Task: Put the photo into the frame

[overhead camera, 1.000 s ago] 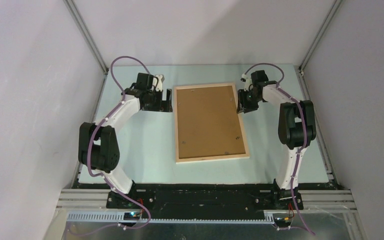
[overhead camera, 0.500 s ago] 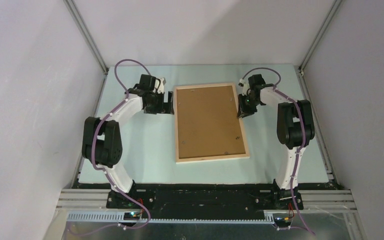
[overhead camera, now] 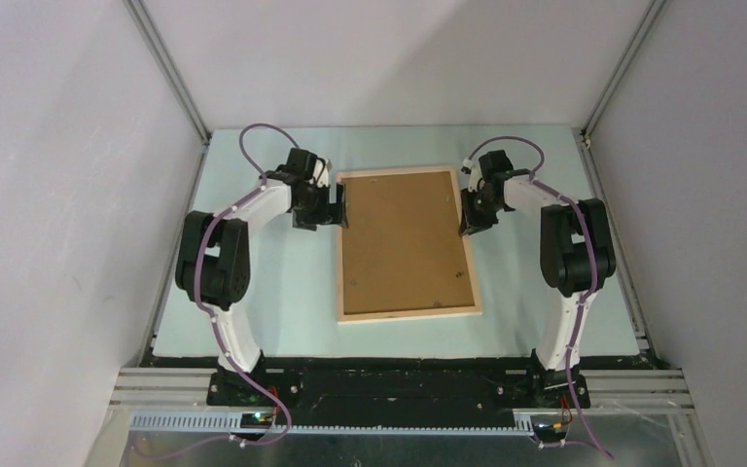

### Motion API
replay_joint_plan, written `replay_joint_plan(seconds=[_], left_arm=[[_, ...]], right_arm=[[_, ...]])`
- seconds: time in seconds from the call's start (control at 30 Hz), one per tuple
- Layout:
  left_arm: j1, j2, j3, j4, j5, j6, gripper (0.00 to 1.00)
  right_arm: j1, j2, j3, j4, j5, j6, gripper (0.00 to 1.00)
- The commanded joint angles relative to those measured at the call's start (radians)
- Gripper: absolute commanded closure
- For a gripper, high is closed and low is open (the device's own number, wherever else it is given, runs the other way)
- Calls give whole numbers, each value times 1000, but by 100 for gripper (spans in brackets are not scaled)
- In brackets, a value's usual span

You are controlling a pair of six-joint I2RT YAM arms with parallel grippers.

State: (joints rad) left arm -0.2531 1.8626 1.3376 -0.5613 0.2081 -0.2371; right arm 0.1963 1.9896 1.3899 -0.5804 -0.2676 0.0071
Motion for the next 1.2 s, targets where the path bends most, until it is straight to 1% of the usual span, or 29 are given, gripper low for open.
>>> replay_joint_plan(seconds=[0.0, 0.5, 0.8, 1.17], left_arm=[[-12, 24, 43, 6, -11, -29, 6], [-16, 30, 3, 5, -19, -25, 14], [-18, -27, -60, 19, -23, -25, 18], [-32, -44, -80, 31, -32, -8, 27]], right_arm=[[44, -42, -52, -53, -30, -11, 100], [65, -132, -194, -19, -60, -12, 100], [67, -210, -273, 34, -70, 44, 100], [68, -277, -326, 75, -99, 93, 100]])
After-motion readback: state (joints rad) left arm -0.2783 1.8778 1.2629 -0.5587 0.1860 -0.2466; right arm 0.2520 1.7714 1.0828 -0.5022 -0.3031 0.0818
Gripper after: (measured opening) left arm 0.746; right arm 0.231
